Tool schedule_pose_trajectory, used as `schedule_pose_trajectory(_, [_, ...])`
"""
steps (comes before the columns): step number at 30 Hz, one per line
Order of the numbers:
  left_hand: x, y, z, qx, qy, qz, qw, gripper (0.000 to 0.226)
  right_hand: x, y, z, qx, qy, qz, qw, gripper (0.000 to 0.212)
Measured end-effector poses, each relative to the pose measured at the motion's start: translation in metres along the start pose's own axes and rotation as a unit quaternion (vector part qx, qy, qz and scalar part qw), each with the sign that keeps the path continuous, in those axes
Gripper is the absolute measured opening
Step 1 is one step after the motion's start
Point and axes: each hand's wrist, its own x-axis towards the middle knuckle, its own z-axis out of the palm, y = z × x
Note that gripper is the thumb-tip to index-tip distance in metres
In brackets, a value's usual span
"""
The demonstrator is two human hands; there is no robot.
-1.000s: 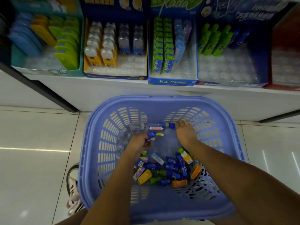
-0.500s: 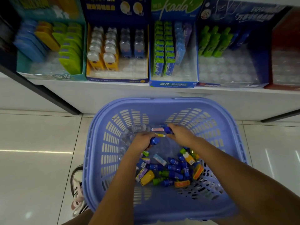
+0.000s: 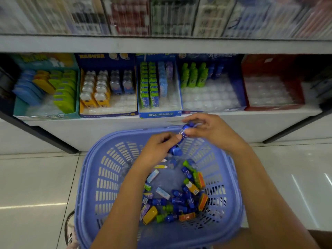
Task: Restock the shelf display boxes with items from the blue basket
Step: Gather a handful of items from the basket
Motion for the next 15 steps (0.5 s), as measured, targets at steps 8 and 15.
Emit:
schedule_pose_trajectory(8, [0.022, 0.06, 0.043, 0.06, 0.044, 0.089, 0.993, 0.029, -0.004, -0.028, -0.048, 0.095, 0.181, -0.022, 0.979, 0.007])
schedule_pose_trajectory(15, [0.063, 0.092, 0.058, 0.088, 0.133, 0.091, 0.983, 0.047, 0.051, -0.036, -0.131, -0.159, 0.391, -0.067, 0.904, 0.029])
